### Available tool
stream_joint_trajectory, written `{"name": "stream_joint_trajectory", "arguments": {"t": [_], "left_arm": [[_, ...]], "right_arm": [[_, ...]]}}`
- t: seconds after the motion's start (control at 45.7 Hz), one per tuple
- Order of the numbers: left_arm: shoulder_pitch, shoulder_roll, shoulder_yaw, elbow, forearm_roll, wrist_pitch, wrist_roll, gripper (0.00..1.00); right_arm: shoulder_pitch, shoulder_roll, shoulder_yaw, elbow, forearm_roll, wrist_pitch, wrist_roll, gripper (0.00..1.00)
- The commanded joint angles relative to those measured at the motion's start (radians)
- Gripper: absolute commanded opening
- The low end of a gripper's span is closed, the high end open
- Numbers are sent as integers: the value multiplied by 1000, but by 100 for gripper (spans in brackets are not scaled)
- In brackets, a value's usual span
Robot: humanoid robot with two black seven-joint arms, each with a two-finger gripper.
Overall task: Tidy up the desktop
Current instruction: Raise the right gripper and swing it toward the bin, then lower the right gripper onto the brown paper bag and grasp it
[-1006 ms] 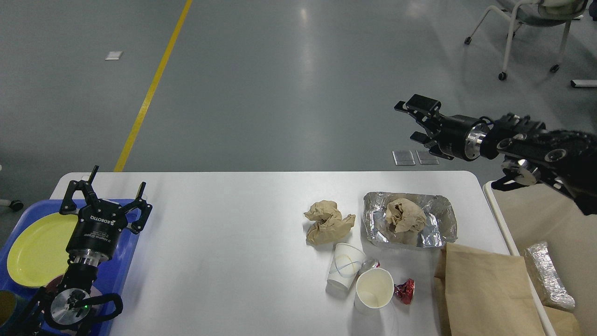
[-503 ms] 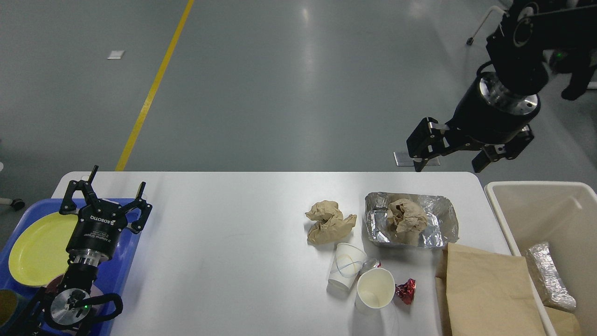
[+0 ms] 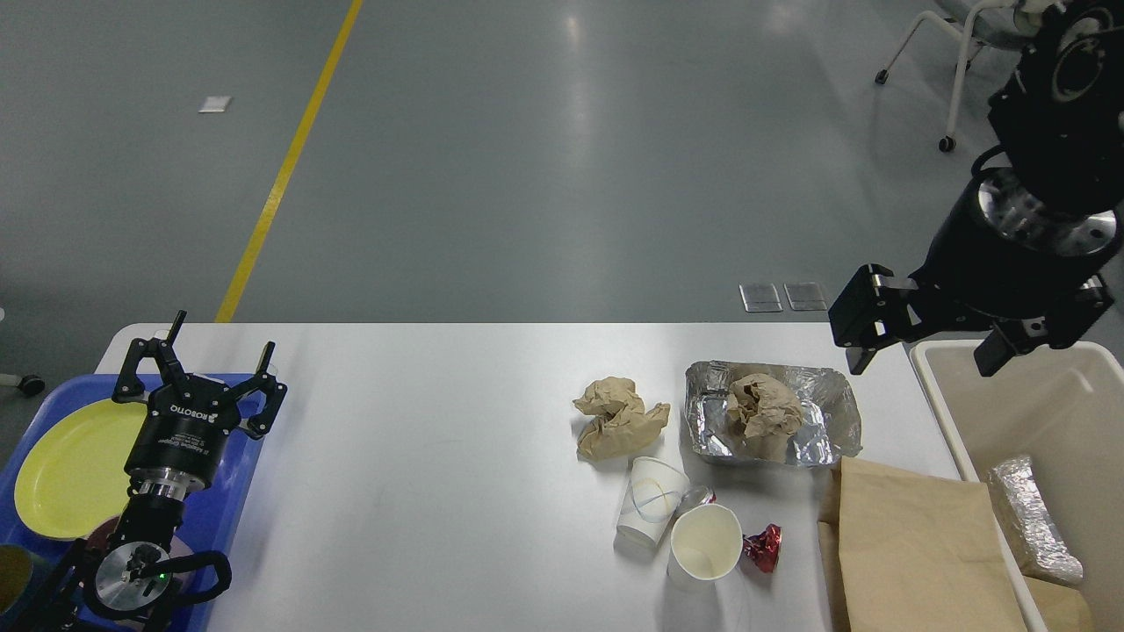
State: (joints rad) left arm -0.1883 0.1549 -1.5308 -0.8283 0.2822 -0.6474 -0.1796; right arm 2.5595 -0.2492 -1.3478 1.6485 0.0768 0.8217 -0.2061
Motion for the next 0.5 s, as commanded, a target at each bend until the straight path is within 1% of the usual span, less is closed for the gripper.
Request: {"name": "stream_joint_trajectory", "arguments": {"t": [0.0,0.109,0.219,0.262,0.306,0.35,0.437,0.481], "left_arm": [[1,0,0,0,0,0,0,96],[1,0,0,0,0,0,-1,96],[1,0,0,0,0,0,-1,96],[1,0,0,0,0,0,-1,96],[1,0,0,0,0,0,-1,96],[1,0,0,0,0,0,-1,96],[1,0,1,0,0,0,-1,96],[1,0,0,0,0,0,-1,96]], "right_arm": [[-21,-47,-74,-16,-3,-1,1,100],[-87,-142,-112,-18,-8,-12,5,99],[-151,-255,-114,-13,-47,-29,22,98],[-194,-303,-109,-13,-87,-65,31,98],[-240,-327,-109,-13,-132,-128,50,98],[-286,-335,-109,-9,-173,-203,89,99],[-386,-328,-114,2,-233,-318,206,99],[-451,-309,-114,1,-268,-367,243,98]]}}
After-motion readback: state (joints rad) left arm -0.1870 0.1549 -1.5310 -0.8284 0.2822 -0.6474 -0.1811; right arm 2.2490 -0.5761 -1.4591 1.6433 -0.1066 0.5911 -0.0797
